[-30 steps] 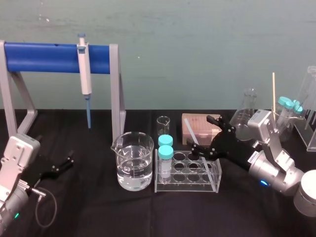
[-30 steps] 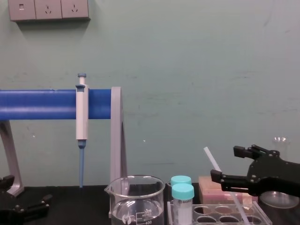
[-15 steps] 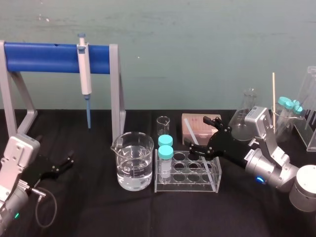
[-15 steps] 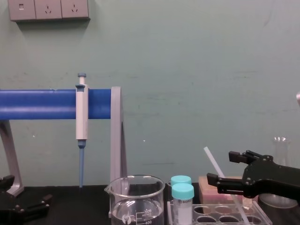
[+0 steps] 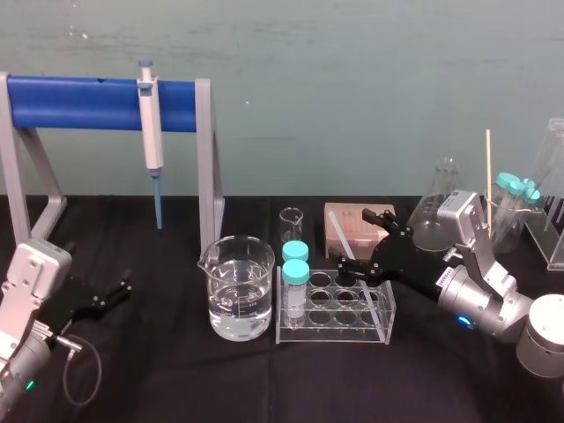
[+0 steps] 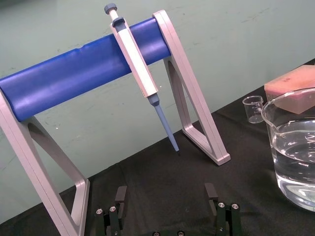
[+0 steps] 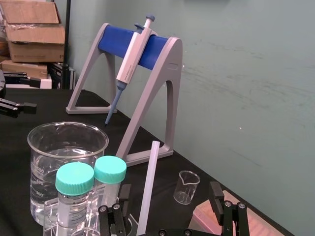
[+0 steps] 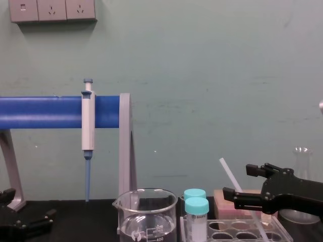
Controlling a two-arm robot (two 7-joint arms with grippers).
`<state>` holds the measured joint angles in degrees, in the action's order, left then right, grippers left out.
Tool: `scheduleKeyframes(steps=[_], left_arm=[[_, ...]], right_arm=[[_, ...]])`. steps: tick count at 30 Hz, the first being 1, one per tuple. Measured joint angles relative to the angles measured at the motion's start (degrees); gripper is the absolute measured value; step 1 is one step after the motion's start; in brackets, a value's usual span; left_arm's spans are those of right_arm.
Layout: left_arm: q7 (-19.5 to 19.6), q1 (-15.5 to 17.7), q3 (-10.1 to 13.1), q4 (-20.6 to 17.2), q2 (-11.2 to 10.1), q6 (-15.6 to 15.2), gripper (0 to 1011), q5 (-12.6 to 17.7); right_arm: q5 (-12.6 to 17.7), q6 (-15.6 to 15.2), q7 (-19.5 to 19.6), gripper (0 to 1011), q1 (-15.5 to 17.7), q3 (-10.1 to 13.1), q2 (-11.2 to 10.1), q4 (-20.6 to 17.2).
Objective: Pick up the stirring rod with one hand, then place it down.
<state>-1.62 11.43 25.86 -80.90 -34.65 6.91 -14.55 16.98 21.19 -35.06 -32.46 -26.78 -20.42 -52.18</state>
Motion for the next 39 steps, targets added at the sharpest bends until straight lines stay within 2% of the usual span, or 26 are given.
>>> scheduleKeyframes(steps=[7, 13, 23, 24, 26, 27, 30, 31, 34, 39], left_arm=[[0.00, 0.00, 0.00, 0.00, 0.00, 0.00, 1000, 0.00], [0.00, 0.00, 0.00, 0.00, 0.00, 0.00, 1000, 0.00], [0.00, 0.00, 0.00, 0.00, 0.00, 0.00, 1000, 0.00], [0.00, 0.00, 0.00, 0.00, 0.00, 0.00, 1000, 0.00], [0.00, 0.00, 0.00, 0.00, 0.00, 0.00, 1000, 0.00], [0.00, 0.00, 0.00, 0.00, 0.00, 0.00, 1000, 0.00], [0.00, 0.00, 0.00, 0.00, 0.00, 0.00, 1000, 0.00], [0.00, 0.00, 0.00, 0.00, 0.00, 0.00, 1000, 0.00], [0.00, 0.00, 0.00, 0.00, 0.00, 0.00, 1000, 0.00], [0.00, 0.00, 0.00, 0.00, 0.00, 0.00, 1000, 0.00]], right_arm=[[-0.02, -0.03, 0.15, 995, 0.04, -0.07, -0.05, -0.16], [-0.03, -0.06, 0.22, 896, 0.07, -0.10, -0.07, -0.22], [-0.04, -0.12, 0.29, 603, 0.11, -0.15, -0.12, -0.28], [-0.04, -0.12, 0.30, 541, 0.10, -0.16, -0.13, -0.29], [-0.04, -0.12, 0.30, 508, 0.10, -0.16, -0.14, -0.30], [-0.04, -0.12, 0.31, 448, 0.10, -0.16, -0.14, -0.30], [-0.04, -0.12, 0.32, 380, 0.11, -0.16, -0.14, -0.32], [-0.04, -0.12, 0.33, 315, 0.11, -0.16, -0.14, -0.31], [-0.04, -0.12, 0.34, 221, 0.11, -0.15, -0.14, -0.31], [-0.04, -0.12, 0.36, 92, 0.11, -0.16, -0.14, -0.31]])
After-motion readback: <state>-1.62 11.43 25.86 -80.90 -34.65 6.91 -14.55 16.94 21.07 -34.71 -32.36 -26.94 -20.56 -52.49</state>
